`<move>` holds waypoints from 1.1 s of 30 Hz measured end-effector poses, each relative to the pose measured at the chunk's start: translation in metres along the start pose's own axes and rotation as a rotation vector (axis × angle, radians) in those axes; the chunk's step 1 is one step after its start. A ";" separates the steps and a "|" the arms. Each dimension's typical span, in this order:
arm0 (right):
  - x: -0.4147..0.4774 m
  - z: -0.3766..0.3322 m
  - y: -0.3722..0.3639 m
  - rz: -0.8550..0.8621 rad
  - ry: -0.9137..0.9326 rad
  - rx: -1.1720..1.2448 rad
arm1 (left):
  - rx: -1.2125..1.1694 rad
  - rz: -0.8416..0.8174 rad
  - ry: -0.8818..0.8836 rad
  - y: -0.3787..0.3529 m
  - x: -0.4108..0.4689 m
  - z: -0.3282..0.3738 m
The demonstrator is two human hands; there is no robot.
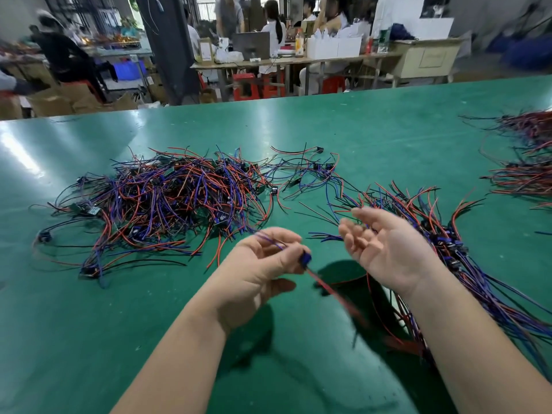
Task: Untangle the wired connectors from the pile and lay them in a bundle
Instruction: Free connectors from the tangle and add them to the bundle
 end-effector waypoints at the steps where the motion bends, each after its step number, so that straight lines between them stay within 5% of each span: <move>1: 0.000 0.005 -0.002 -0.008 -0.021 -0.098 | -0.110 0.036 -0.042 0.003 0.001 0.005; 6: -0.012 0.038 -0.032 -0.281 -0.083 -0.532 | -0.335 0.281 -0.254 0.026 0.002 0.020; 12: -0.010 0.040 -0.043 -0.285 -0.011 -0.303 | 0.182 0.273 -0.393 0.017 0.001 0.023; 16: -0.004 0.027 -0.029 -0.187 0.022 -0.228 | 0.295 0.140 -0.312 0.002 0.006 0.011; 23: -0.004 0.038 -0.031 -0.259 -0.004 -0.469 | 0.147 0.188 -0.071 0.006 0.004 -0.012; 27: -0.003 0.030 -0.024 -0.134 0.091 -0.578 | 0.210 0.207 0.027 0.009 0.004 -0.022; 33: -0.005 -0.022 0.006 0.075 0.241 -0.315 | 0.306 -0.158 0.296 -0.023 -0.011 -0.050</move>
Point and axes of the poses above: each hand's wrist, its own x-axis towards the middle knuckle, its own y-axis out of the back of the hand, z = x × y, the point moved 10 cm from there along x, towards the middle knuckle, and after that the axes turned 4 degrees about -y, right-handed, at the moved point
